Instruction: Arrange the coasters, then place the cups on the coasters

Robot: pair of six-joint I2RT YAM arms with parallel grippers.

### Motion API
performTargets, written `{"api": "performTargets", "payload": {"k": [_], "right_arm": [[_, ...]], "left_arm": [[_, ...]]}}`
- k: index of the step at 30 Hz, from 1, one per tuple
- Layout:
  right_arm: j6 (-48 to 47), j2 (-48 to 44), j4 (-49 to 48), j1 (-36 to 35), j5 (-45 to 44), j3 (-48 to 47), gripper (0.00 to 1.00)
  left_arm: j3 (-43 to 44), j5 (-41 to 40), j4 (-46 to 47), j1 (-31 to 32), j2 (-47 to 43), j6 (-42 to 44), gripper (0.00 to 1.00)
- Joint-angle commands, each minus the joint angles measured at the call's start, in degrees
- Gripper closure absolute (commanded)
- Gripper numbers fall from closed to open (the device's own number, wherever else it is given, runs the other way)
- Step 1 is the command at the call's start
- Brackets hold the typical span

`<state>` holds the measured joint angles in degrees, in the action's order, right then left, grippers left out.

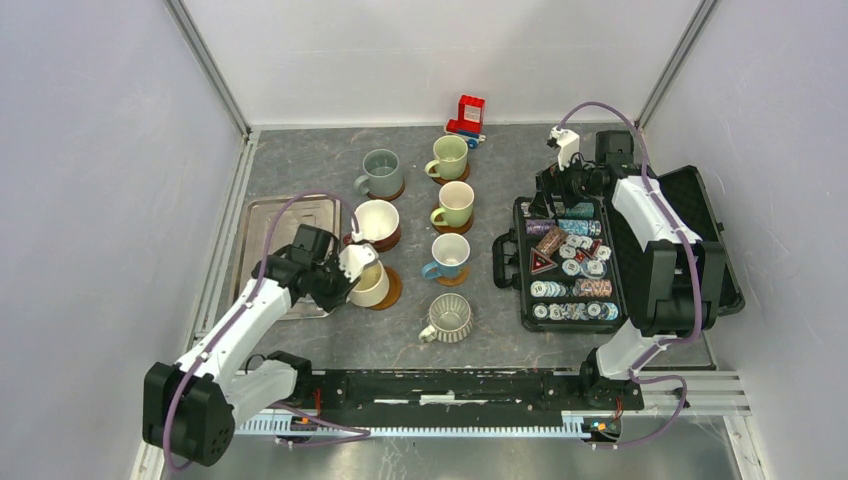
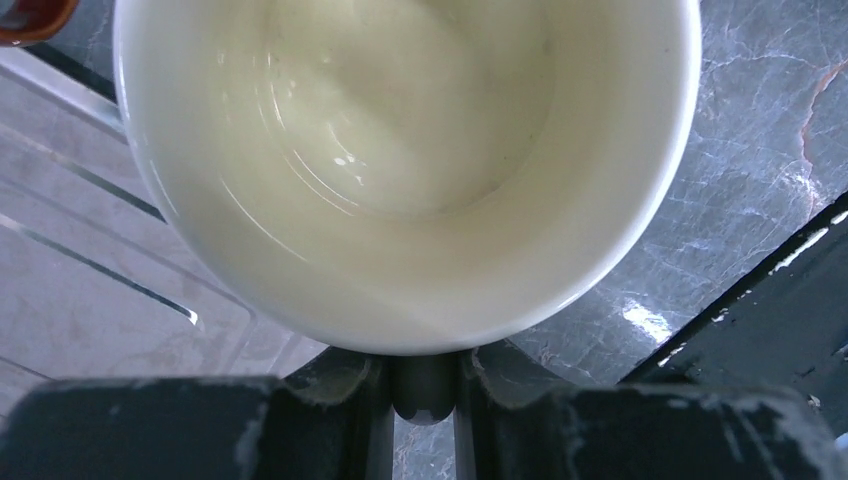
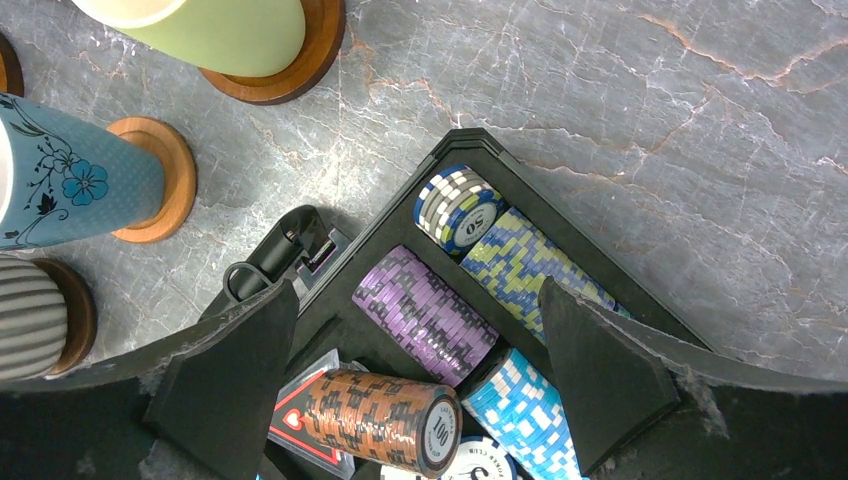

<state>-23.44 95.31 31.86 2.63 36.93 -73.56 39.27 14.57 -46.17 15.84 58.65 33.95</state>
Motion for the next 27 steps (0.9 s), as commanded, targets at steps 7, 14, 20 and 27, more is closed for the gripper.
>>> {"api": "performTargets", "payload": {"k": [7, 14, 20, 27], "right_arm": [[-0.6, -2.9, -1.2, -0.2, -0.5, 1.3, 0.02], [-1.1, -3.0, -1.0, -0.3, -0.6, 0.8, 0.02], [-1.5, -3.3, -0.8, -0.2, -0.9, 1.2, 0.02], [-1.3, -3.3, -1.0, -0.3, -1.0, 1.5, 0.02]], "left_arm": [[-1.9, -8.8, 11.4, 8.5, -1.7, -10.9, 0.98], [-1.3, -7.7, 12.9, 9.5, 0.9, -12.1, 0.98], [-1.6, -5.5, 13.1, 10.3, 1.2, -11.5, 0.98], [-1.9, -4.9, 13.1, 10.5, 1.6, -10.8, 0.98]]}}
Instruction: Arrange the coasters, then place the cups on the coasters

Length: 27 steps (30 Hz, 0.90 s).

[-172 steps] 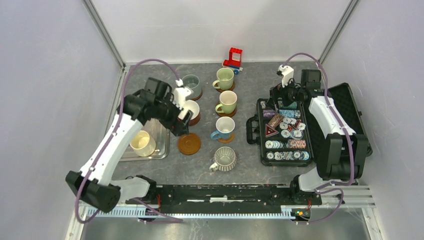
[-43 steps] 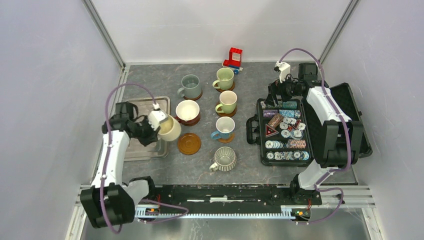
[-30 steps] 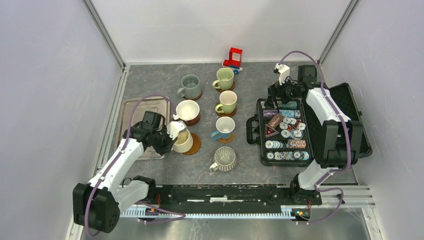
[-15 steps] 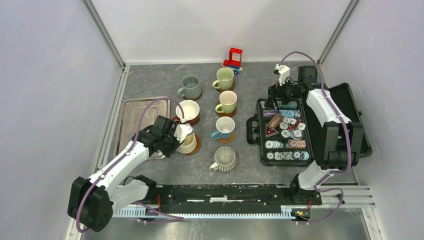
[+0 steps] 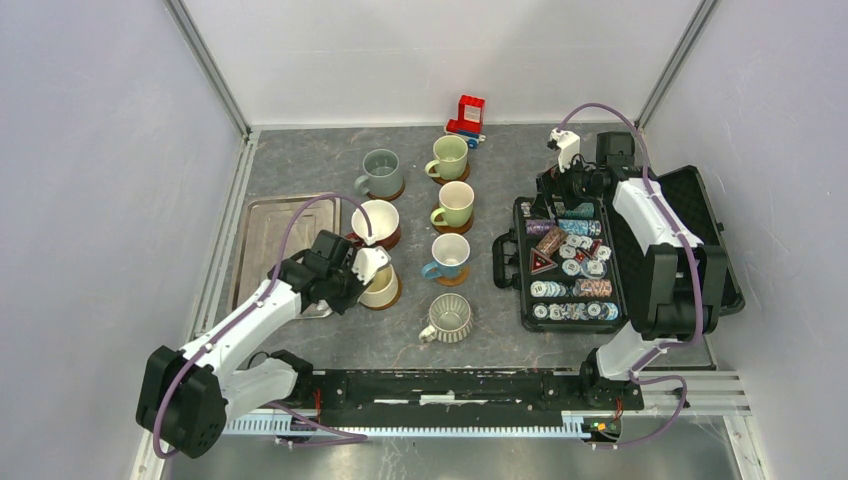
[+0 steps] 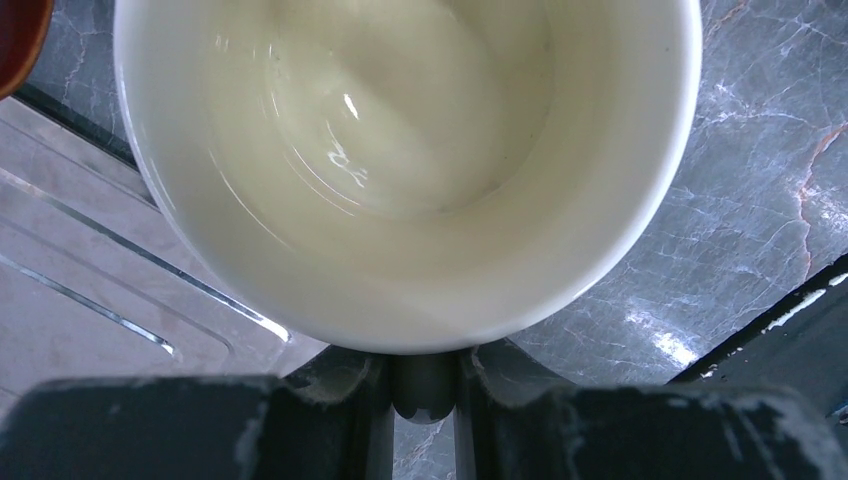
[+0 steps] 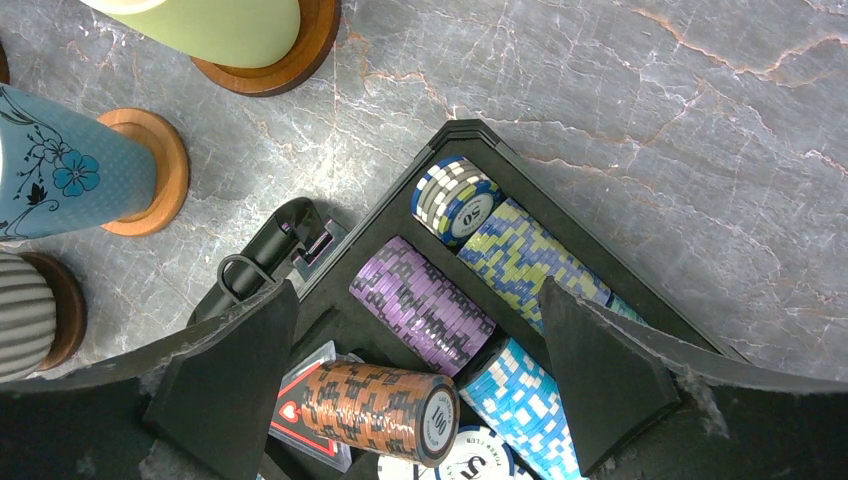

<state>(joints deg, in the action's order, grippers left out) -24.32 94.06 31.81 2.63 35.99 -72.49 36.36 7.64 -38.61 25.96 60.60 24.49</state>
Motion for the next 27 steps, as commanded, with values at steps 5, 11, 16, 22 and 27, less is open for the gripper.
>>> {"api": "performTargets", "payload": {"k": [5, 11, 16, 22, 27], "right_arm": [[-0.3, -2.1, -1.1, -0.3, 0.0, 0.4, 0.02], [-0.4, -2.0, -1.1, -0.3, -0.2, 0.3, 0.02], [-0.5, -1.9, -1.1, -0.3, -0.2, 0.0, 0.02], [-0.4, -1.8, -1.2, -0.3, 0.1, -0.1, 0.02], [-0.2, -1.7, -1.4, -0.2, 0.3, -0.1, 0.02]], "left_arm": [[0.5, 0.8, 5.7, 0.5, 1.7, -0.9, 0.97], [0.4, 1.5, 4.2, 0.5, 1.3, 0.3, 0.67], [0.8, 2.1, -0.3, 0.5, -0.4, 2.7, 0.47], [1.3, 2.4, -5.2, 0.5, -3.9, 4.7, 0.31], [2.2, 4.5, -9.2, 0.5, -5.5, 6.5, 0.33]]}}
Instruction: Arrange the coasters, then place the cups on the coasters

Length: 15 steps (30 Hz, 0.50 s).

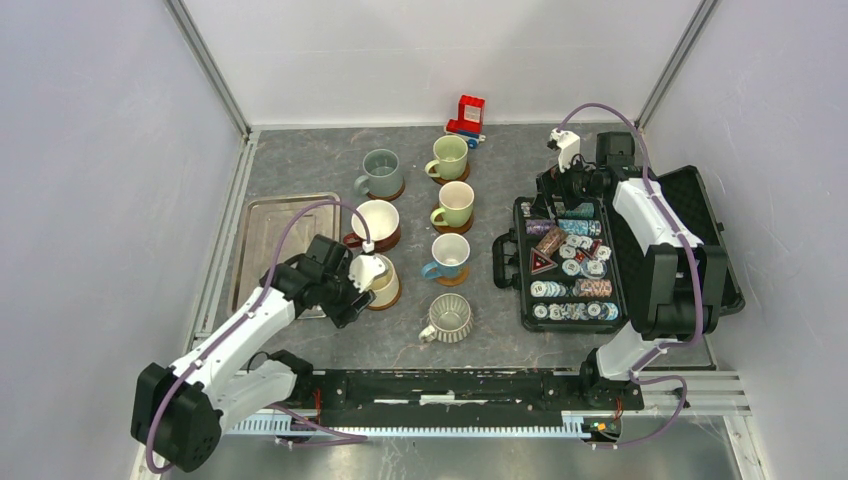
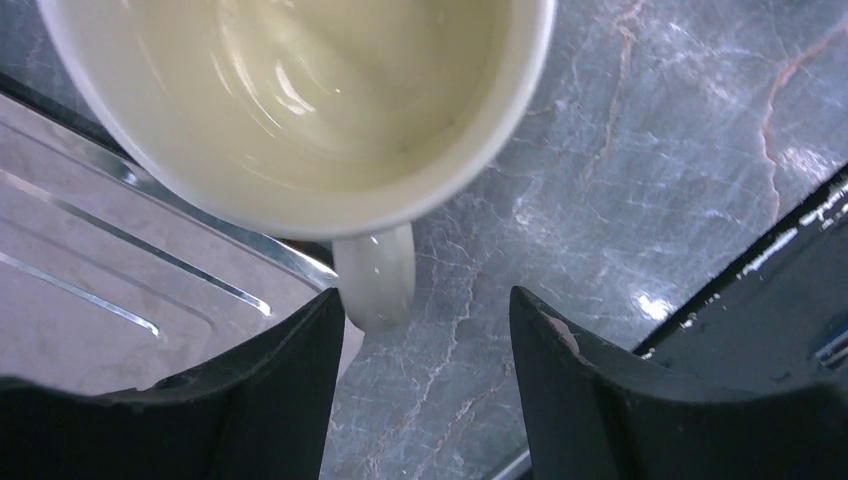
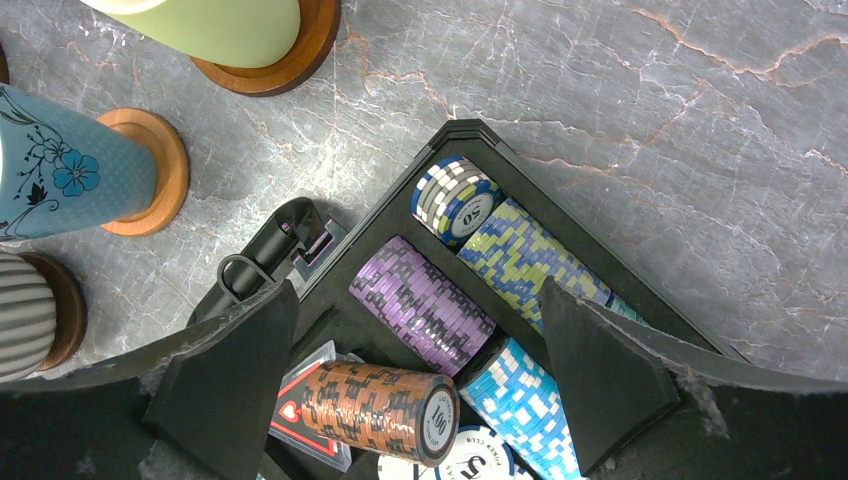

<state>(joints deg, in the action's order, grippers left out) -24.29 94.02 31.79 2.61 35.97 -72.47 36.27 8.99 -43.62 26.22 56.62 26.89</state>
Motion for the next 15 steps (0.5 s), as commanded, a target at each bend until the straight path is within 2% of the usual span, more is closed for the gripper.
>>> {"api": "performTargets", "payload": {"k": [1, 4, 8, 15], "right_arm": [[-0.2, -1.7, -1.4, -0.2, 0.4, 0.0, 0.02], [-0.2, -2.0, -1.5, -0.2, 0.5, 0.2, 0.02], [0.0, -2.3, -1.7, -0.2, 0.3, 0.5, 0.02], [-0.2, -2.6, -1.4, -0.2, 0.3, -0.2, 0.02]], "left_arm": [[2.6, 4.0, -5.1, 0.2, -1.7, 4.6, 0.33], [3.1, 6.5, -7.5, 0.2, -2.0, 6.7, 0.34], [4.3, 5.5, -8.8, 0.2, -1.2, 5.9, 0.34], [7.3, 2.6, -9.8, -0.2, -1.2, 2.8, 0.25]]}}
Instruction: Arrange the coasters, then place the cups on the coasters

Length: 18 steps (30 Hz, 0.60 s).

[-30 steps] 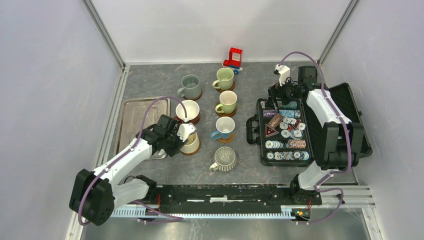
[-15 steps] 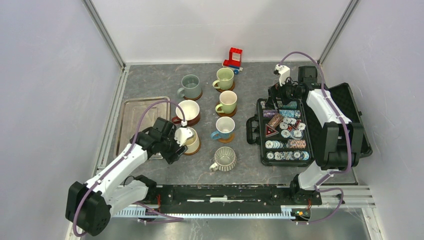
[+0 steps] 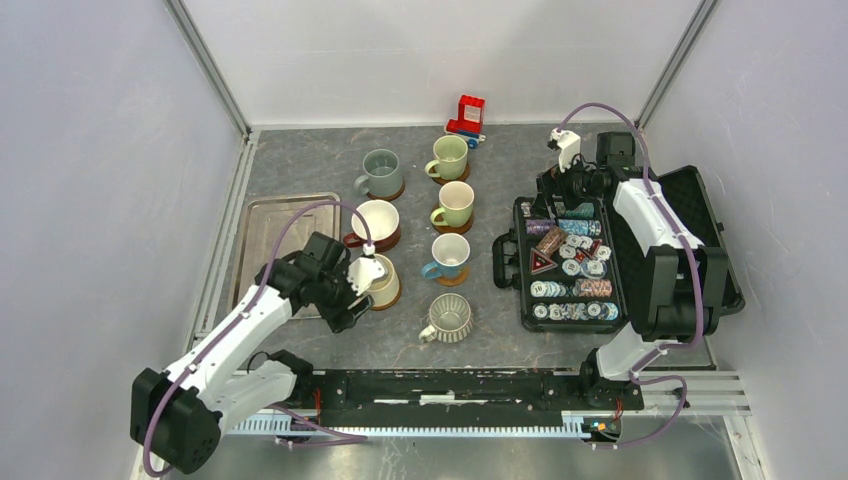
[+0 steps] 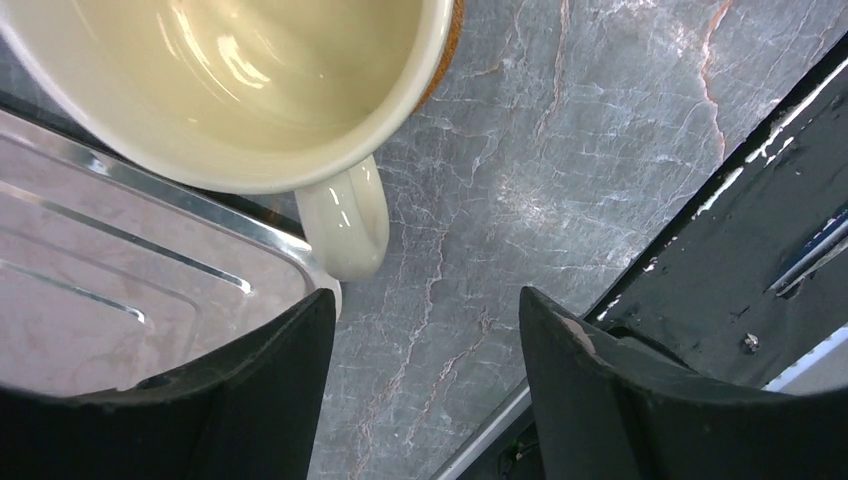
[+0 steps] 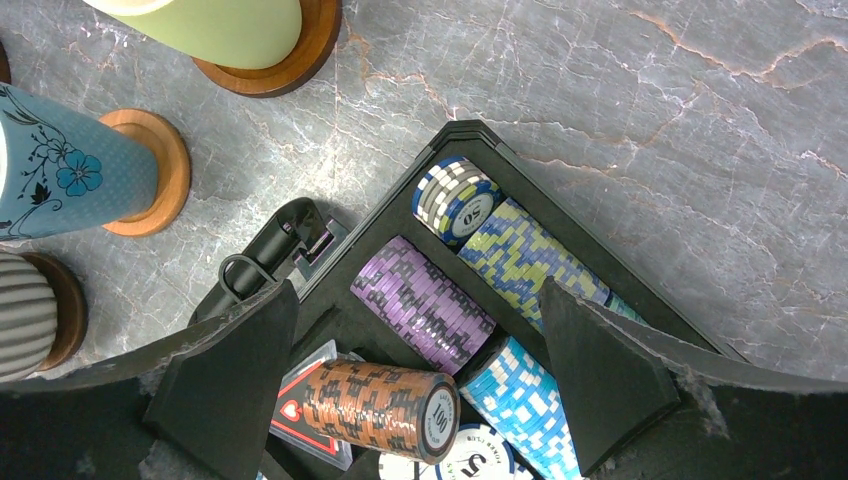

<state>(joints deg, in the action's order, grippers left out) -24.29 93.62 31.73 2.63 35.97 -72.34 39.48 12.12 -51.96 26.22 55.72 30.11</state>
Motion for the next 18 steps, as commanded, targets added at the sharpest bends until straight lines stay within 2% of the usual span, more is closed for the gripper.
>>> {"api": "performTargets", "payload": {"k": [1, 5, 9, 18], "right_arm": [[-0.2, -2.3, -1.2, -0.2, 0.3, -0.5, 0.02], [-0.6, -2.5, -0.9, -0.3, 0.3, -1.5, 0.02], [-0.7, -2.3, -0.3, -0.3, 0.2, -2.8, 0.02], [-1.6, -3.4, 1.2, -0.2, -1.2, -4.2, 0.02]], "left_arm": [[5.0, -0.5, -1.9, -0.4, -0.6, -0.6, 0.24], [9.7, 0.0, -2.8, -1.3, -1.1, -2.2, 0.17], [15.8, 1.5, -3.6, -4.1, 2.1, -3.2, 0.15], [33.2, 8.7, -4.3, -19.8, 16.5, -6.8, 0.09]]}}
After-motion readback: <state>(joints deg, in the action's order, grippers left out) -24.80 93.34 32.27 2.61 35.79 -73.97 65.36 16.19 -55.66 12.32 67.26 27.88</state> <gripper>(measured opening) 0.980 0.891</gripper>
